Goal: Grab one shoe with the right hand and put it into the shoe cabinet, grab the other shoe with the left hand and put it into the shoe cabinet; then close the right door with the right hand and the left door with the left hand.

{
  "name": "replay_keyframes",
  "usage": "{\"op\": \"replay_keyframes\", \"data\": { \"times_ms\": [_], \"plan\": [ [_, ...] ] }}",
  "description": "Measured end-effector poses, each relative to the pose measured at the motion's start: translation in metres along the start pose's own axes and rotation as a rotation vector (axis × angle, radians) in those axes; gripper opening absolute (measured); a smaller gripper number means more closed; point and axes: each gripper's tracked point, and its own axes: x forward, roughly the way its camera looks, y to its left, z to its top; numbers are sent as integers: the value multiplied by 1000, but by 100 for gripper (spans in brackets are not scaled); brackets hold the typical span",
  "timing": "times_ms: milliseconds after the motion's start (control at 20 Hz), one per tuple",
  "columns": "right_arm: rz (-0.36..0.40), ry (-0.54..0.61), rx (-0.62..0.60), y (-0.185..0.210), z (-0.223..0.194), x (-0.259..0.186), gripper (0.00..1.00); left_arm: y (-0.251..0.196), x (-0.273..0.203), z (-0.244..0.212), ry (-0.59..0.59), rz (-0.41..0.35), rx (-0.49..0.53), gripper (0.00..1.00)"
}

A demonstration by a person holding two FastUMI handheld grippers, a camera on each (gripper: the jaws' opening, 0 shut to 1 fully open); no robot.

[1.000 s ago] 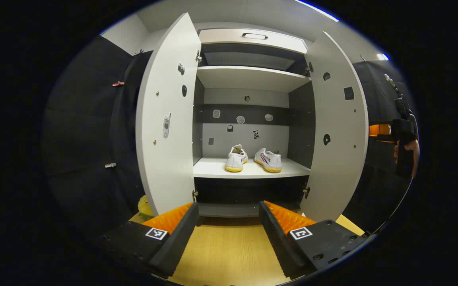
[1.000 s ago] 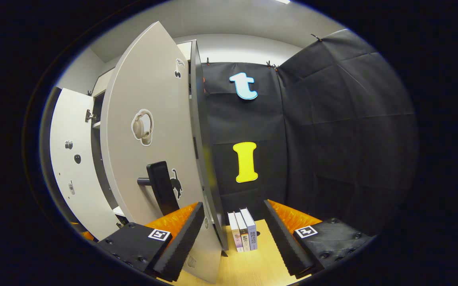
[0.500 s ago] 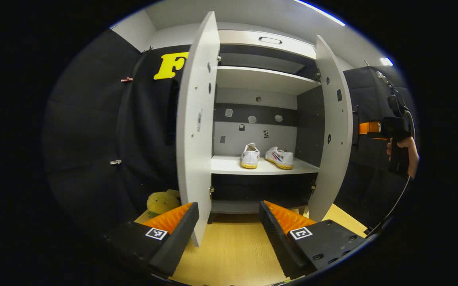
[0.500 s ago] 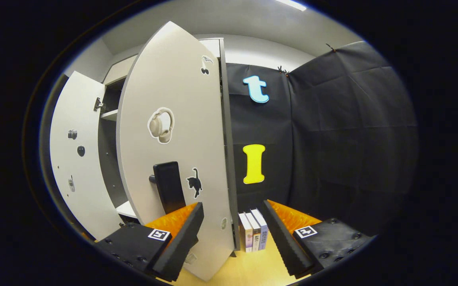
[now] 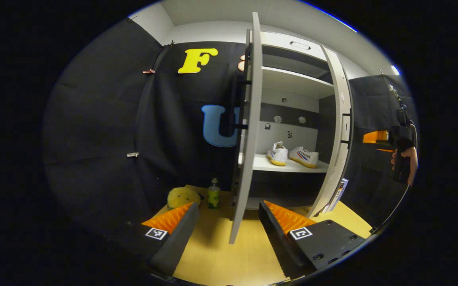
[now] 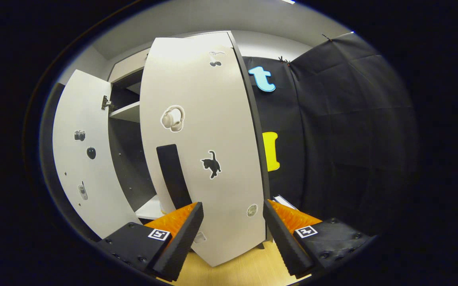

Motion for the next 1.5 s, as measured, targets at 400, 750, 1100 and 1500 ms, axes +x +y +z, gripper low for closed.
{"op": "replay_keyframes", "data": {
  "times_ms": [400, 750, 1100, 1500],
  "plan": [
    [-45, 120, -18, -2, -73, -35, 98, 72, 22, 4, 25, 60, -77, 95],
    [-57, 106, -57, 1, -80, -51, 98, 115, 58, 60, -38, 63, -29, 95],
    [-29, 145, -54, 11, -104, -77, 98, 95, 94, 154, -158, -77, -67, 95],
    [-32, 148, -120, 2, -111, -96, 99, 56, 112, 179, -175, -138, 96, 95]
  ]
}}
